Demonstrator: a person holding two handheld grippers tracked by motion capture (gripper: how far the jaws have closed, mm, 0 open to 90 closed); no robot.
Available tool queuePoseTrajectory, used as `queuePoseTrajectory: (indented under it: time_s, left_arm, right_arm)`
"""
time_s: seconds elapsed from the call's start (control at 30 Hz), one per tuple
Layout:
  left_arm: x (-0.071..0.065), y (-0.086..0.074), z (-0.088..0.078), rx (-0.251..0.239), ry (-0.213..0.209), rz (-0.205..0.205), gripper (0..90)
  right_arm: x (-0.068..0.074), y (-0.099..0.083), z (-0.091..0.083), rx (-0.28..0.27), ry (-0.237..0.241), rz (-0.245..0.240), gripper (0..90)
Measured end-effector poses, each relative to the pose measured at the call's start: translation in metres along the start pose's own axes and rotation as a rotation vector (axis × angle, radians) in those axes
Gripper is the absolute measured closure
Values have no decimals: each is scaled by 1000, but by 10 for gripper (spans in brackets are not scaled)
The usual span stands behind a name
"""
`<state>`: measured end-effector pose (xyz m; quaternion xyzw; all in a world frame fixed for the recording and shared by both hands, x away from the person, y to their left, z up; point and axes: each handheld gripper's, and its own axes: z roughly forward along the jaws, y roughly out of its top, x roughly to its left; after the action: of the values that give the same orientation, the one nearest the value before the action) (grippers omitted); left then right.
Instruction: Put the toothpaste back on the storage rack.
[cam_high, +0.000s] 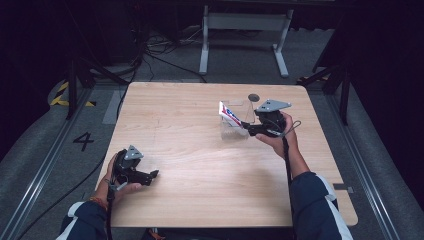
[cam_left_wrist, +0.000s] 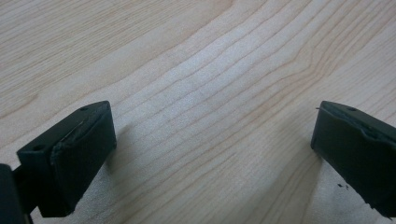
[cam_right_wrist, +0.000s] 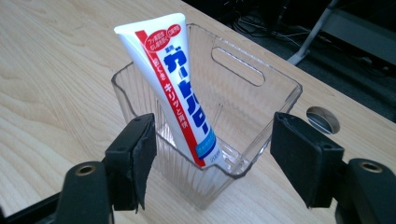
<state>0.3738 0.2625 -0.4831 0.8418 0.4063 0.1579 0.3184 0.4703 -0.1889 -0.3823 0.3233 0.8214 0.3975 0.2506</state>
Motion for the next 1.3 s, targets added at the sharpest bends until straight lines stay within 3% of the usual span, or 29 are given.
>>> queuePoseTrajectory:
  time_s: [0.23, 0.67, 1.3]
  left_arm:
    - [0, 0, 0, 0, 1, -1, 5]
    - [0, 0, 0, 0, 1, 0, 5]
    - [0, 0, 0, 0, 2, 0, 5]
  right_arm:
    - [6, -2, -13, 18, -12, -44, 293]
    - [8, -13, -36, 8, -16, -56, 273]
    - [0, -52, -62, 80, -52, -69, 263]
